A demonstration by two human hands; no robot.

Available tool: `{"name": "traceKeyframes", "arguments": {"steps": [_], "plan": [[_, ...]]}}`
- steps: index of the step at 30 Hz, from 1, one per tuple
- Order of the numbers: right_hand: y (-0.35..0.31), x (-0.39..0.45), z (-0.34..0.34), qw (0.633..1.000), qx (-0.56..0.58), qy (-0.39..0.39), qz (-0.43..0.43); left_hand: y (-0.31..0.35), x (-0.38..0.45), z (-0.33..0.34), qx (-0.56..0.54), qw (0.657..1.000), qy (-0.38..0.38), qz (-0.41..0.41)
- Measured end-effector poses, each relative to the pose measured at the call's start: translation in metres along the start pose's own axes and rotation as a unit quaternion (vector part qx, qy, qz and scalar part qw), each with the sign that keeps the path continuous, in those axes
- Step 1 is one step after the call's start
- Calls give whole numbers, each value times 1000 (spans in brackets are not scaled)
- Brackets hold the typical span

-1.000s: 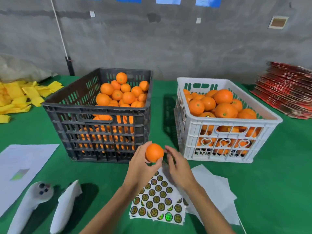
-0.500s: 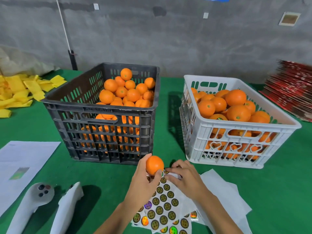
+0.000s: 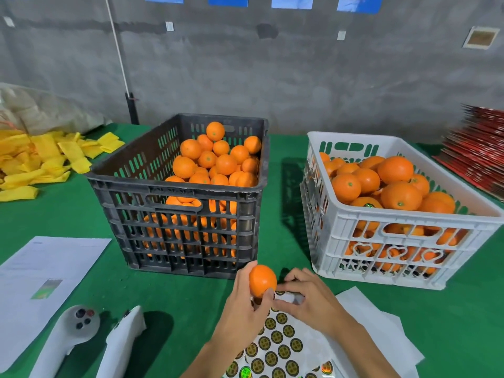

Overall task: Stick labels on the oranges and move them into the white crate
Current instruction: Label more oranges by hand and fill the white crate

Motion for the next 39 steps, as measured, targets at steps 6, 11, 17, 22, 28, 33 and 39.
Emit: {"name": "traceKeyframes", "arguments": {"steps": [6, 11, 17, 22, 28, 33, 39], "plan": [[6, -13, 4, 999, 32, 6, -4, -2, -6, -1, -35, 999, -8, -14], [6, -14, 3, 998, 34, 40, -34, -6, -5, 3, -37, 998, -31, -42], [5, -10, 11, 977, 190, 79, 52, -9, -4, 4, -24, 998, -22, -63], [2, -8, 12, 966, 225, 81, 99, -8, -2, 2, -18, 998, -25, -60], [5, -8, 12, 974, 192, 65, 102, -7, -3, 1, -25, 998, -21, -62], [-9, -5, -1, 948, 198, 175, 176, -7, -4, 1, -58, 996, -18, -64], [-64, 0, -48, 936, 211, 276, 59, 37, 20, -6, -120, 992, 14, 23]]}}
Point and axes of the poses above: each hand's wrist, its own x-axis towards the middle knuckle, its own z-axis out of the palm, y = z × x, the point moved 1 cm from there along x, towards the middle knuckle, and after that the axes turned 2 degrees about z, right-handed, at the moved point
